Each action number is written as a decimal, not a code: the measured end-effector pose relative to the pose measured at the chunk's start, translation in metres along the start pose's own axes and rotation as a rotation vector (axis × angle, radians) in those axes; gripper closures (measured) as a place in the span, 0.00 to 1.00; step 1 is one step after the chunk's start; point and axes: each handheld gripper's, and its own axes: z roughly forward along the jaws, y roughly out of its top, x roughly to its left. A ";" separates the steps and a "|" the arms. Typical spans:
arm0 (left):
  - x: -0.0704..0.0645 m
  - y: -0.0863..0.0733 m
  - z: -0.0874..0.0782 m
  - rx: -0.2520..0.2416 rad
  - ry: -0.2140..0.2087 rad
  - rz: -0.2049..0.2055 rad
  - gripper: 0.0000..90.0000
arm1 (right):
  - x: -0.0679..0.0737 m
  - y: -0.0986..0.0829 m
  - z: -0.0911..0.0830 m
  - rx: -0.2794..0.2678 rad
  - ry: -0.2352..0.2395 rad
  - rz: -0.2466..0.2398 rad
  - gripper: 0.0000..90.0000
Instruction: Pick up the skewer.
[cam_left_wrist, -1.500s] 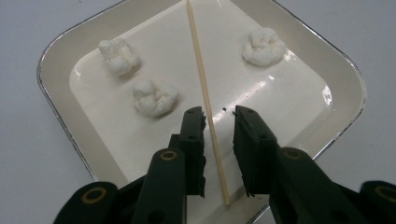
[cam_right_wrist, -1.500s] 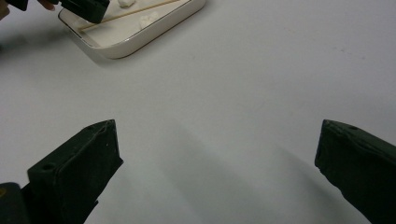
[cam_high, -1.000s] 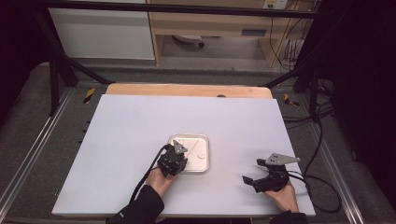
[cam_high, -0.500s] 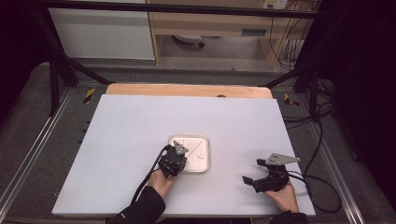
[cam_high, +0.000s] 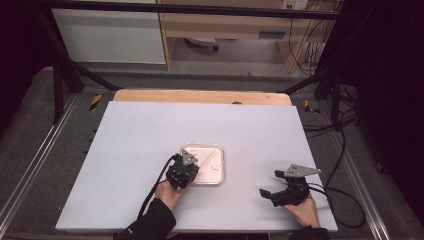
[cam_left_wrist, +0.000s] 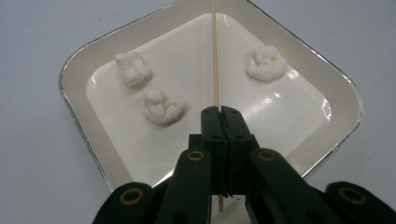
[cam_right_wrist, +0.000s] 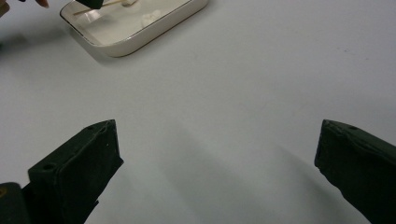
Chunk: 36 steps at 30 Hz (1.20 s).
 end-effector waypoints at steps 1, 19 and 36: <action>0.001 0.000 -0.002 -0.003 -0.003 0.000 0.99 | 0.000 0.000 0.000 0.000 0.000 -0.001 0.01; 0.020 -0.004 -0.025 -0.007 -0.094 0.074 0.99 | 0.010 0.010 0.002 0.014 -0.040 -0.097 0.01; 0.021 0.005 -0.037 0.002 -0.165 0.129 0.99 | 0.033 0.030 0.012 0.074 -0.101 -0.288 0.01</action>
